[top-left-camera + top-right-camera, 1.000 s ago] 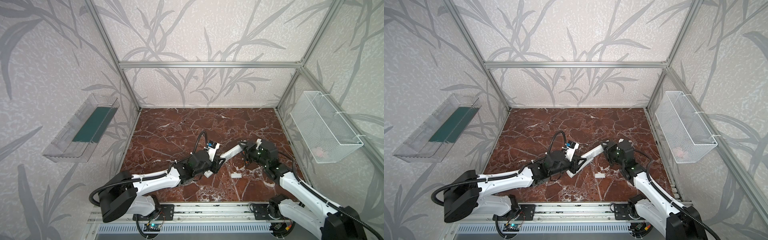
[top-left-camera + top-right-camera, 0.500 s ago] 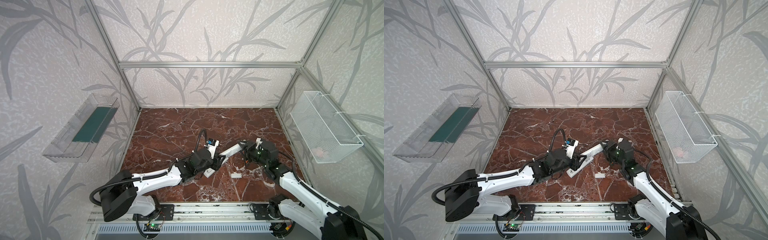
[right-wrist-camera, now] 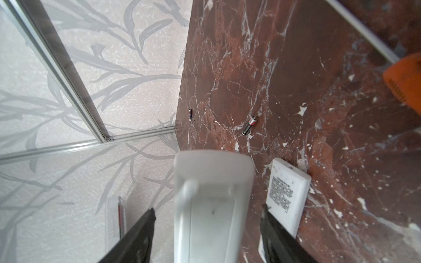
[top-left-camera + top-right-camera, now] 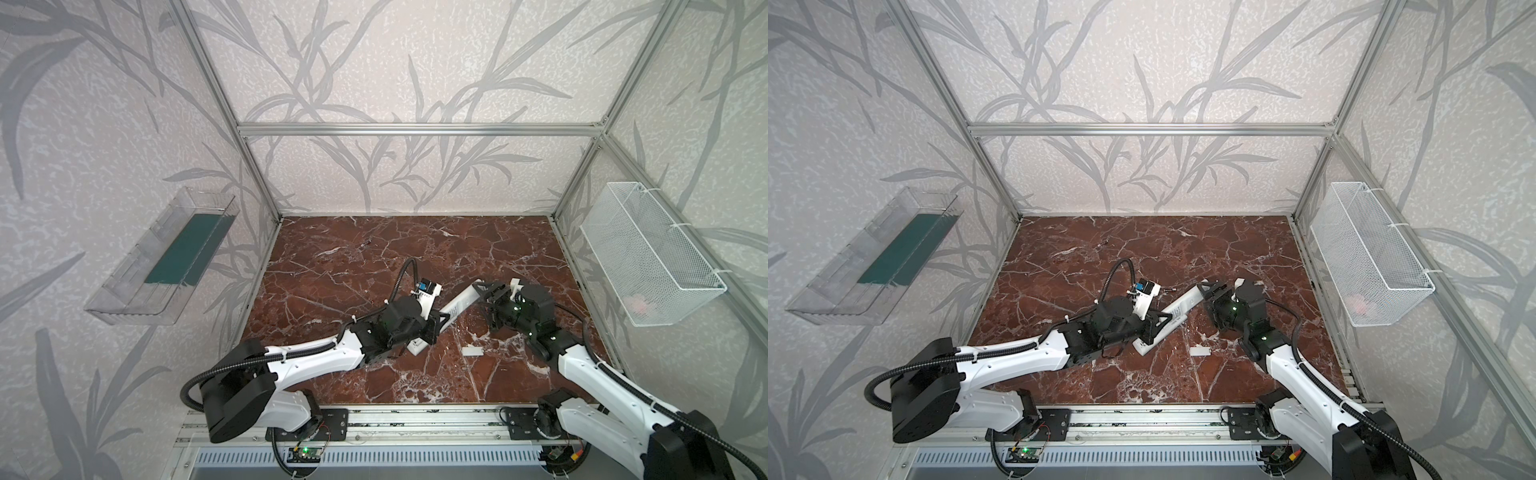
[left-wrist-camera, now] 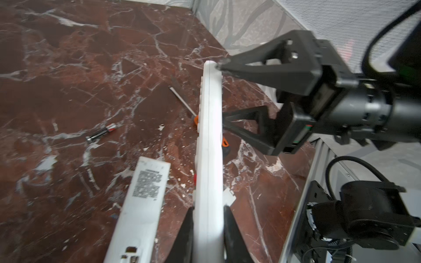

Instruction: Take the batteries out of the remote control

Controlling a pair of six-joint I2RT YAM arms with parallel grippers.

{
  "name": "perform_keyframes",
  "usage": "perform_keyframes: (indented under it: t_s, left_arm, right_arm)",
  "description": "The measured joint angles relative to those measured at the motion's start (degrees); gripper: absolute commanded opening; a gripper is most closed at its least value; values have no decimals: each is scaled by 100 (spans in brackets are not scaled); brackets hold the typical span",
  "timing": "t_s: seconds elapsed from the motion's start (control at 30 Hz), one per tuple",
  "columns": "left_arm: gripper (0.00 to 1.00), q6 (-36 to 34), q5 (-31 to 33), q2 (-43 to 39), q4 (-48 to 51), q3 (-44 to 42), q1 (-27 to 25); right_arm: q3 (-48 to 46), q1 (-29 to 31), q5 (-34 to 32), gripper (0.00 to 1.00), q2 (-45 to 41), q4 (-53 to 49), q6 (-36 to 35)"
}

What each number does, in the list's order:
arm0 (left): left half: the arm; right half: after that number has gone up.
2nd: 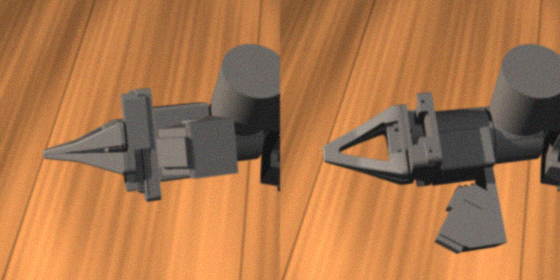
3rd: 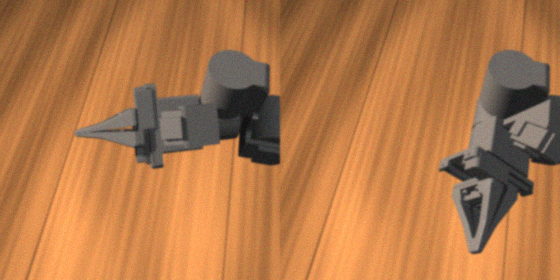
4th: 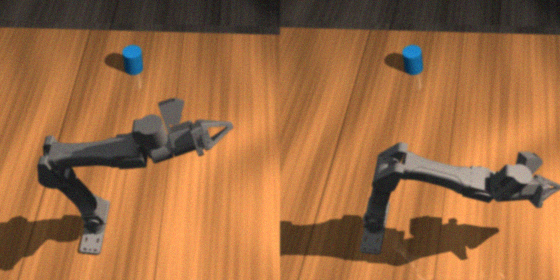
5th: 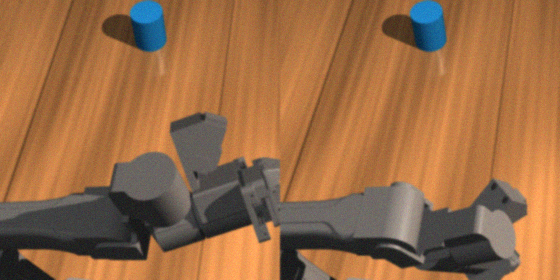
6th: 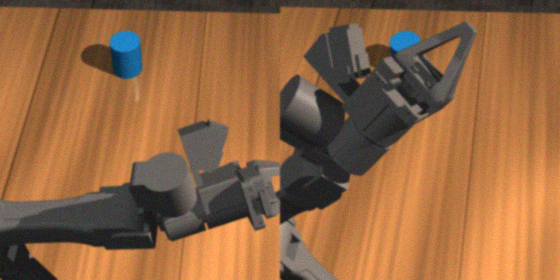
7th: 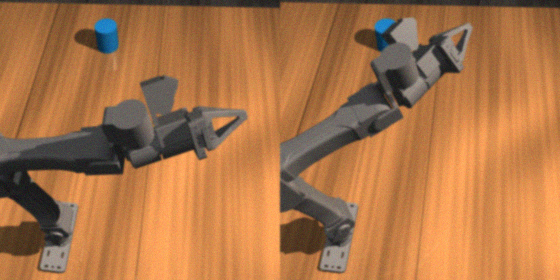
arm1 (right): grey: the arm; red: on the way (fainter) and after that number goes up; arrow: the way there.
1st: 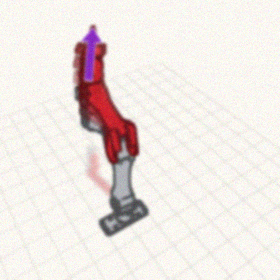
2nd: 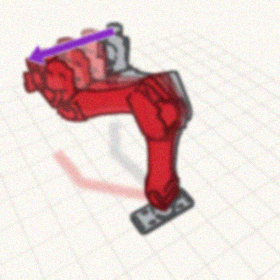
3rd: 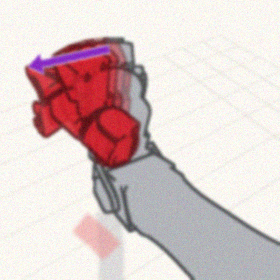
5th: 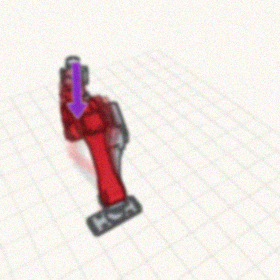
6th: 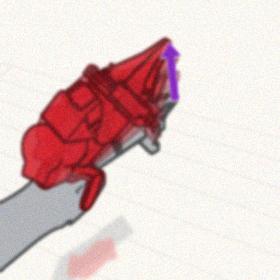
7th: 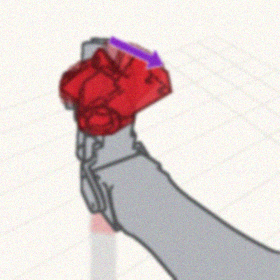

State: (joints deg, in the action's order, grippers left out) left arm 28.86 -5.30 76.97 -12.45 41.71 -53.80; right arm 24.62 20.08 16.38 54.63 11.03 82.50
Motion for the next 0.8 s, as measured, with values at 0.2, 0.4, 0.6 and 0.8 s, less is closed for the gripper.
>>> perform_keyframes:
  t_s: [0.2, 0.4, 0.6, 0.8]
  left_arm:
    - [0, 157, -592, -243, 1346, 369, 1180]
    - [0, -219, -2026, -188, 2889, 1163, 2299]
    - [0, -704, -3727, 337, 3908, 1869, 2916]
    - [0, -1045, -4865, 890, 4551, 1915, 3088]
  right_arm:
    - [160, -264, 691, 95, -68, -1034, -1016]
    - [1211, -330, 1606, 96, 210, -2837, -3187]
    - [2188, -212, 2190, 96, 446, -4004, -5047]
    - [2857, 417, 2002, 96, 1054, -4903, -6092]
